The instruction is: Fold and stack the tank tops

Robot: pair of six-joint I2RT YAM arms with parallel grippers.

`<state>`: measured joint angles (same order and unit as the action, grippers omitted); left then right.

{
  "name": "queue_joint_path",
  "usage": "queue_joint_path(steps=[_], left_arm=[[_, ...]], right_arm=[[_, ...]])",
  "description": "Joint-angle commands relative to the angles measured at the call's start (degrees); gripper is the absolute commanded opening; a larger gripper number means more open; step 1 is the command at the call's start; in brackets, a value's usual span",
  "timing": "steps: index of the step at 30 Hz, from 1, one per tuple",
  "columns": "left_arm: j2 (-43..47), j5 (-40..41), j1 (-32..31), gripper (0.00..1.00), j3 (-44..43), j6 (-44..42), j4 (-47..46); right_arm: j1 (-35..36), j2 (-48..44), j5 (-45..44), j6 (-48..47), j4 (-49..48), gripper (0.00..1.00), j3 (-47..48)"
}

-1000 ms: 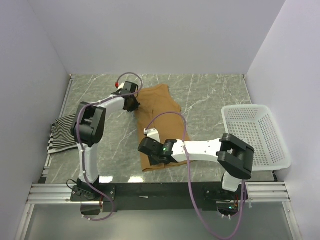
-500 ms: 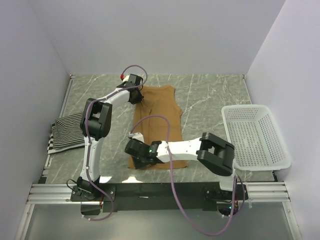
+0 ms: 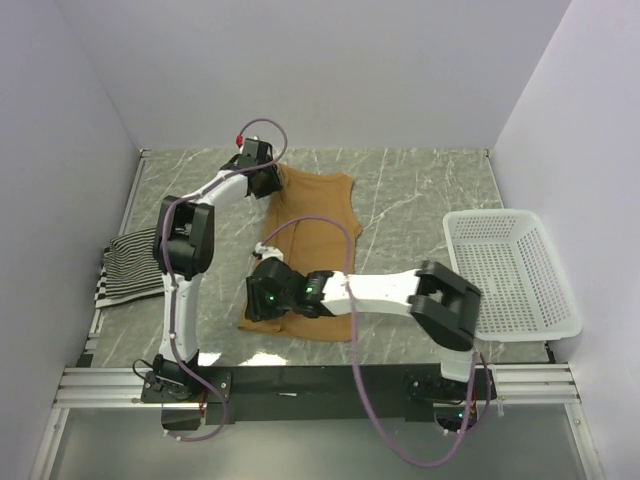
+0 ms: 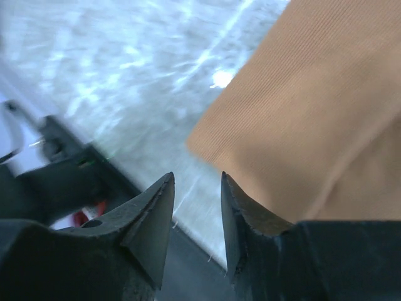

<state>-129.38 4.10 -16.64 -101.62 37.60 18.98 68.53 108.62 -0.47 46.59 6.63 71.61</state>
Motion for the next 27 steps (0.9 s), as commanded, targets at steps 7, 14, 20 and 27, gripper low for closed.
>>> queue_joint_path(steps=[7,14,20,27], left_arm=[[19.7,-6.9,-1.1,0.44,7.5,4.8,-5.4],[34.1,-7.0,-9.5,0.36,27.2,9.0,-12.6],[42.7,-5.3,-19.6,0.32,41.8,11.4,-17.7],[45.6,-4.3,-32.3,0.33,50.0,12.8,-18.4]], right_arm=[[-12.1,-25.4,-6.1,-0.6,3.7,0.45,-14.0],[-33.4,-26.0,-4.2,-6.3,6.2,0.43,-16.7],[-44.2,-16.1,2.2,-9.2,3.6,0.43,-11.8],[-47.3,-3.4,4.4,-9.3,3.6,0.43,-2.5]])
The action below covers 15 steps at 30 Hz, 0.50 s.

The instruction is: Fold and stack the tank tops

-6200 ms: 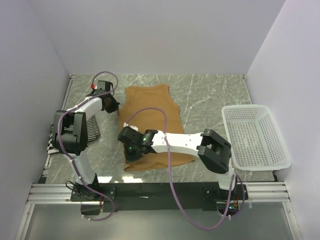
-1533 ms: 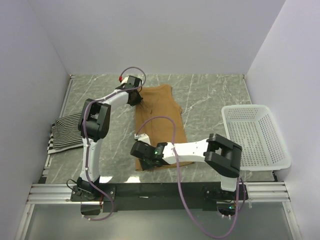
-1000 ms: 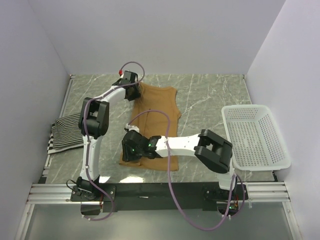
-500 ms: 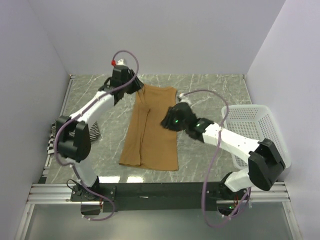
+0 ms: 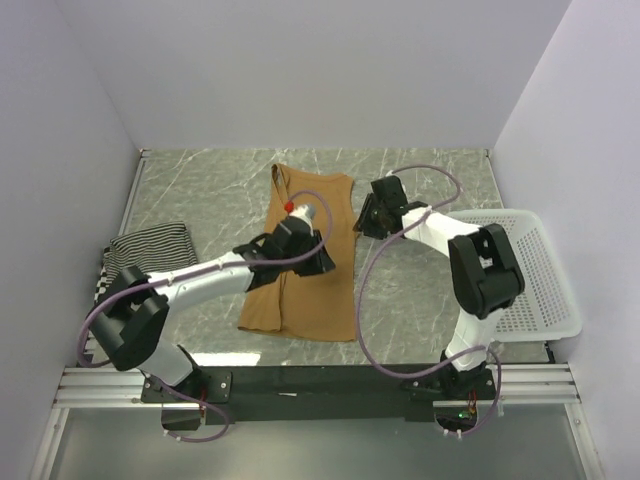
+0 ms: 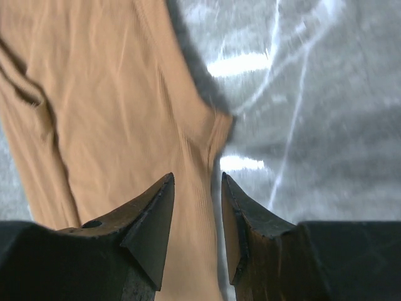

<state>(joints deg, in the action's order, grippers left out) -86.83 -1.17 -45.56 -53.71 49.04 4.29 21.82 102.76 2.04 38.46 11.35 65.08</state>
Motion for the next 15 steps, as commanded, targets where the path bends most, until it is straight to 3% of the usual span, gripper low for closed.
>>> queue_joint_path(steps=[1,9,13,15], left_arm=[[3.2,1.0,-4.2,0.33,3.0,1.9,-3.9],[3.6,3.3,-13.9,0.35,7.8,2.1,-3.9],[2.4,4.9,-18.0,0.45,6.8,-0.7,-3.9],[1.0,6.6,-20.1,0.46,5.1,-1.8,-2.6]], right_arm=[[-0.8,3.2,2.3,-1.0,-1.8,0.44,4.5],[-1.9,8.8,1.3,0.0,-0.8,0.42,7.5],[-2.0,9.9,1.1,0.6,-0.8,0.19,7.6],[-2.1,9.7,0.6,0.6,-0.8,0.15,7.3]])
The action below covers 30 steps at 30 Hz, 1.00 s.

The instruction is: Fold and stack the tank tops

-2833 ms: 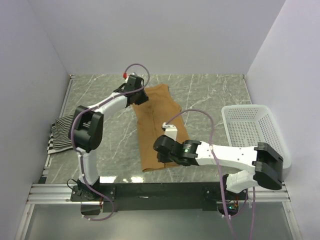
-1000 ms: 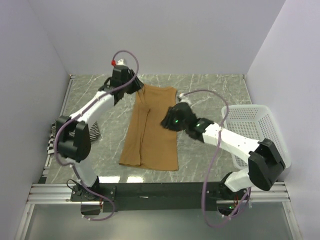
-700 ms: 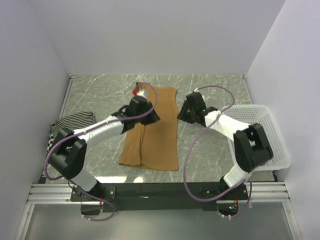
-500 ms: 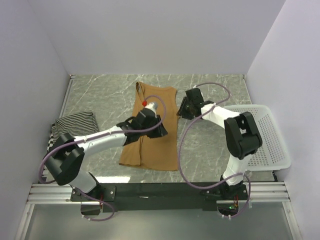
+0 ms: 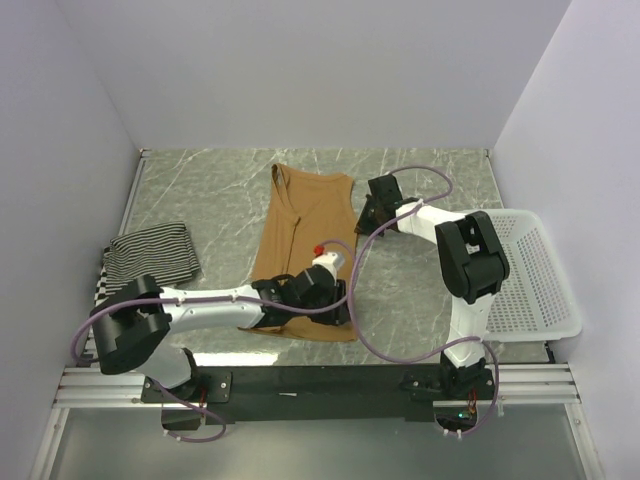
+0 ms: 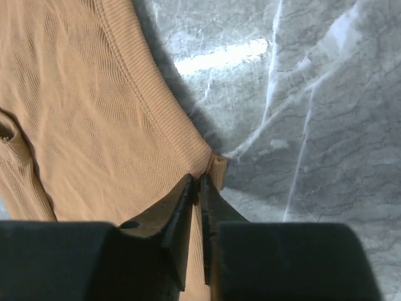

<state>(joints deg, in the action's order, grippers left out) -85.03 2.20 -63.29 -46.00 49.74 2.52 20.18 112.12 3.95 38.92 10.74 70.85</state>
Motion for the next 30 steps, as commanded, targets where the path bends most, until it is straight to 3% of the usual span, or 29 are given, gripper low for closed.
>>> queue_joint_path(steps=[1,7,21,24,28,30], left_arm=[[-1.4,4.0,-3.0,0.46,-3.3,-2.9,0.7],[-6.3,9.9,-6.6,0.41,-7.3,-4.5,3.7],[-18.8,16.6,-13.3,0.34,-15.4,-2.5,10.1],[-20.1,19.4,-15.4,0.26,-17.1,-1.4,12.9],[-18.9,22.1,-16.8,0.01,-17.3,0.2,15.7],[-15.9,20.9,-16.9,0.01,-15.2,1.0,14.0]], right_arm=[[-0.4,0.0,-1.7,0.2,-0.5,0.1,1.0],[-0.9,-2.7,-2.2,0.2,-1.5,0.0,-1.9],[-1.0,-4.1,-1.8,-0.4,-2.0,0.0,-4.5],[-1.1,-4.6,-2.4,-0.6,-1.9,0.0,-4.8],[-1.1,-5.9,-5.3,-1.6,-1.0,0.0,-5.6],[-1.3,-7.3,-7.8,-2.5,-0.2,0.0,-6.3]])
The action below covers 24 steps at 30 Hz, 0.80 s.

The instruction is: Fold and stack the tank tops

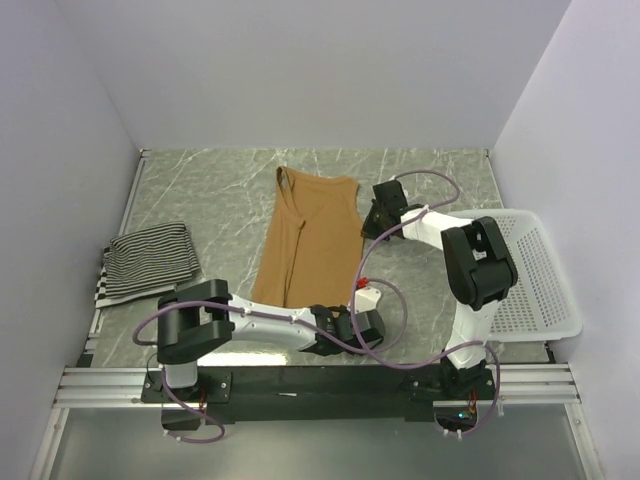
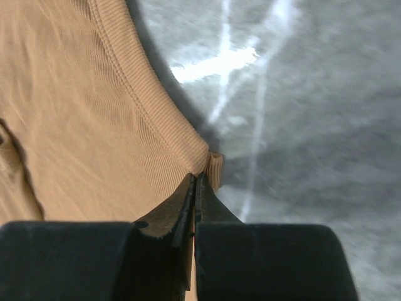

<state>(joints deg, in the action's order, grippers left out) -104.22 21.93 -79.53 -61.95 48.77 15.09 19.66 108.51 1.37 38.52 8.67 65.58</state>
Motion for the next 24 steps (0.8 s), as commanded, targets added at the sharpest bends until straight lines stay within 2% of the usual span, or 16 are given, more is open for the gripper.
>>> queue_joint_path(steps=[1,6,12,20,24], left_arm=[[4.4,0.7,-0.6,0.0,1.7,2.0,0.6],[12.7,-4.1,-0.6,0.0,8.9,2.6,-8.9],[19.7,-4.4,0.8,0.01,15.1,6.1,-13.6],[29.1,-4.1,5.0,0.01,24.4,12.7,-14.7],[32.1,-3.0,6.5,0.01,27.5,15.3,-12.9]], right_arm=[[-0.8,-4.0,-6.0,-2.5,2.8,0.0,-1.2],[-0.8,-7.2,-8.7,-4.7,4.3,0.0,-2.3],[0.2,-7.1,-10.3,-6.5,8.0,0.0,1.1],[4.6,-3.2,-14.5,-7.4,14.2,0.0,11.2],[8.0,3.0,-17.1,-8.1,18.7,0.0,19.1]])
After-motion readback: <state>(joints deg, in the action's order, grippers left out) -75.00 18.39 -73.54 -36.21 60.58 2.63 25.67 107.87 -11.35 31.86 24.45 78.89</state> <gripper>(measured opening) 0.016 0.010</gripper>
